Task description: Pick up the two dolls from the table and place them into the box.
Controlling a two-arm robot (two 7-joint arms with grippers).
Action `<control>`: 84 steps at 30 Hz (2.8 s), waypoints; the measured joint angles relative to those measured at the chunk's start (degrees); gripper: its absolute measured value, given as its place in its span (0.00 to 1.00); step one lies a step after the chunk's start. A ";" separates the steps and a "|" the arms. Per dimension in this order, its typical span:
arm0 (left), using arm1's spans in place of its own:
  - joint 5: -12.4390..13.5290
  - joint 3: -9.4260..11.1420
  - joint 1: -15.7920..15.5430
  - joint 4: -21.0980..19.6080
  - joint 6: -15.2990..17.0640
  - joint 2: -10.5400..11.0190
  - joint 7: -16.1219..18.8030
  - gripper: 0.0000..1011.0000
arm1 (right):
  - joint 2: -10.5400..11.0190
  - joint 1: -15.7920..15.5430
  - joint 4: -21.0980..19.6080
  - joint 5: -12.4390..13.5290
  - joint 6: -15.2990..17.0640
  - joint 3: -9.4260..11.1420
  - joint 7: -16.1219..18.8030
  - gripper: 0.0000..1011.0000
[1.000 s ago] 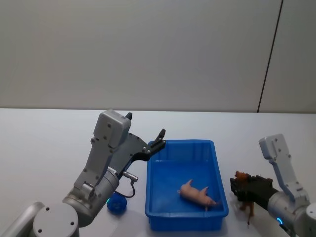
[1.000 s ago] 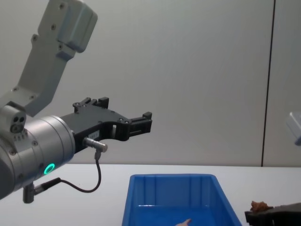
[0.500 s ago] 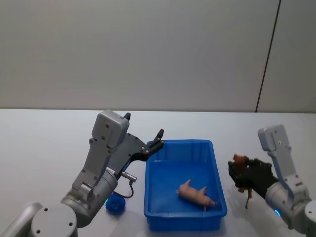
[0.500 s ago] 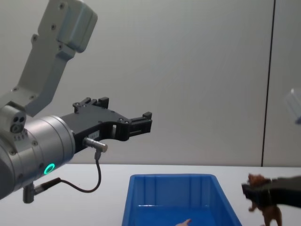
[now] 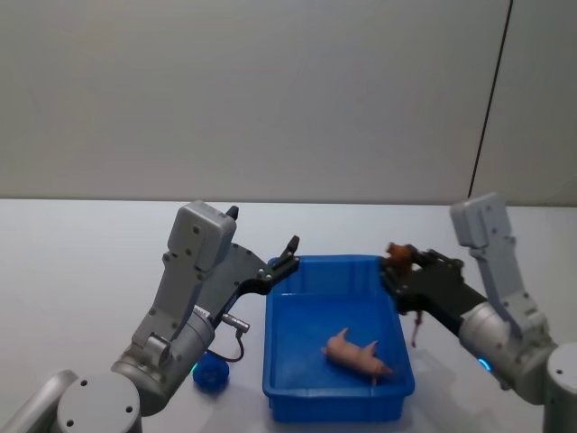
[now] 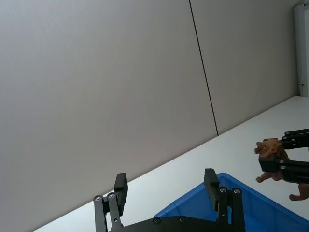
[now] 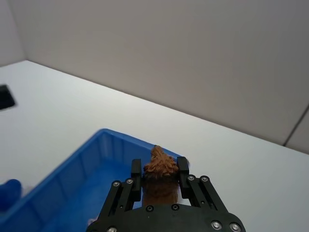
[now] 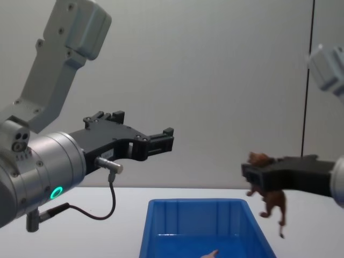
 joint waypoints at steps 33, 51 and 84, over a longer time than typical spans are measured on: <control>0.00 0.00 0.00 0.00 0.00 0.00 0.00 0.99 | -4.16 2.05 3.42 -4.17 -4.26 -4.22 4.44 0.97; 0.00 0.00 0.00 0.00 0.00 0.00 0.00 0.99 | 2.29 -1.64 0.11 0.85 -9.25 0.65 5.50 0.99; -4.20 -2.51 6.85 -5.07 8.04 6.88 2.08 0.99 | 6.19 -4.16 -1.75 4.12 -11.10 3.40 6.11 0.99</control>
